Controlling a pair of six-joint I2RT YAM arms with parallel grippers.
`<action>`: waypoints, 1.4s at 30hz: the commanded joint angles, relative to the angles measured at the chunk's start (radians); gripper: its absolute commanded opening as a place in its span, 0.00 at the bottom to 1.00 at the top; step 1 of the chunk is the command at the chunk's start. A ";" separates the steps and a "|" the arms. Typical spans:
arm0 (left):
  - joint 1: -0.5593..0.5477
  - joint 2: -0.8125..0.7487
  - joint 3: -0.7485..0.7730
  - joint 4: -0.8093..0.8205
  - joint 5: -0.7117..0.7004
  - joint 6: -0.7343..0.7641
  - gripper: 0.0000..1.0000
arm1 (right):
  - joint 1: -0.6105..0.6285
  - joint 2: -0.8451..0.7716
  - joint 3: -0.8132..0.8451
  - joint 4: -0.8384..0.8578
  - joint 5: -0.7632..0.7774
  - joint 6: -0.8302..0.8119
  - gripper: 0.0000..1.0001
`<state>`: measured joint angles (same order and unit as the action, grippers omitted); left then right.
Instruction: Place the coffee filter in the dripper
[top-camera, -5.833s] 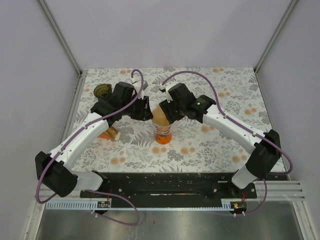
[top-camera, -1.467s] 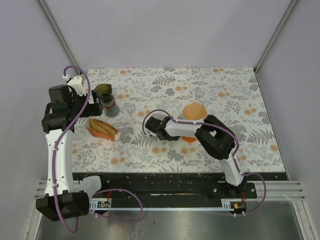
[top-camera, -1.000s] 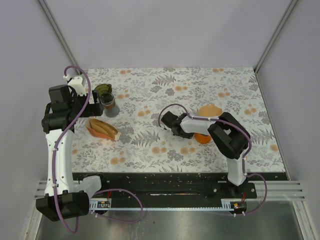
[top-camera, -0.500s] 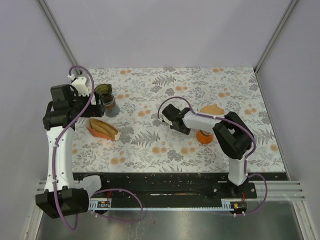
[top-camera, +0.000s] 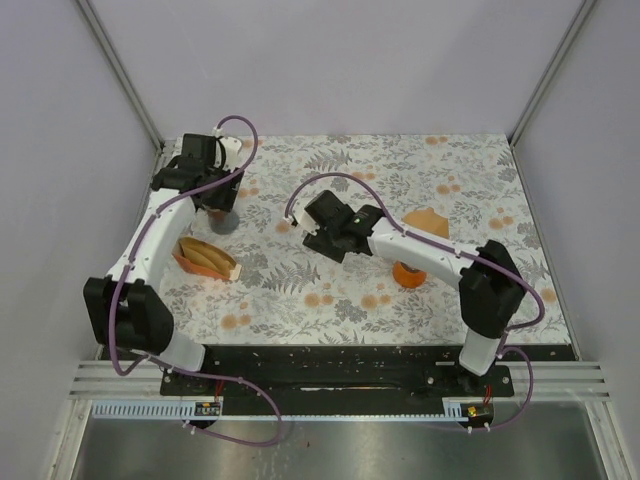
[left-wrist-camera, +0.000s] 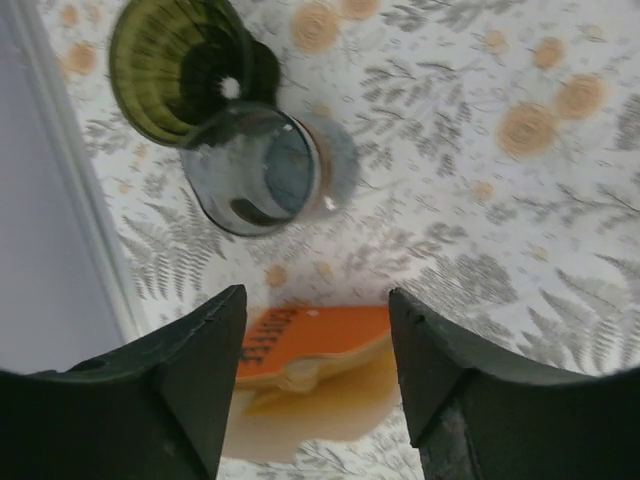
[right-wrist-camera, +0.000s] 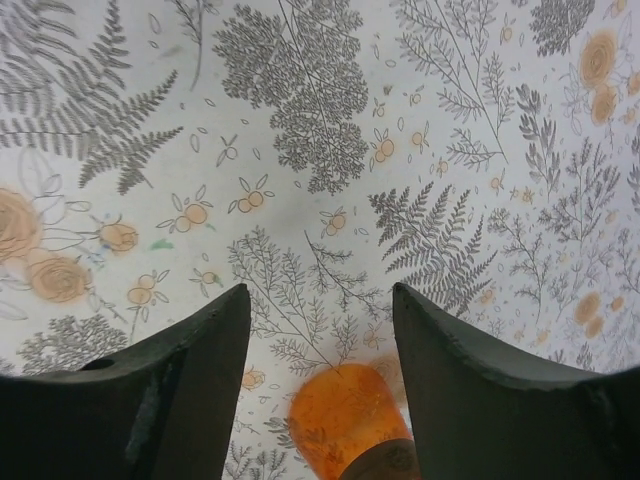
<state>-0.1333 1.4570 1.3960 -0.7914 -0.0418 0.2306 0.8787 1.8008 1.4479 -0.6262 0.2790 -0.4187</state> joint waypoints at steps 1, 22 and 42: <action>-0.011 0.121 0.118 0.096 -0.204 0.064 0.60 | 0.011 -0.136 0.009 0.020 -0.109 0.064 0.68; -0.015 0.427 0.267 0.018 -0.118 0.042 0.16 | 0.019 -0.320 -0.130 0.051 -0.176 0.129 0.84; -0.192 0.129 0.127 -0.166 0.325 0.085 0.00 | 0.017 -0.477 -0.087 -0.020 -0.020 0.239 0.93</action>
<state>-0.2363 1.7138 1.5665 -0.9340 0.1497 0.2581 0.8898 1.3926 1.3144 -0.6319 0.1486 -0.2432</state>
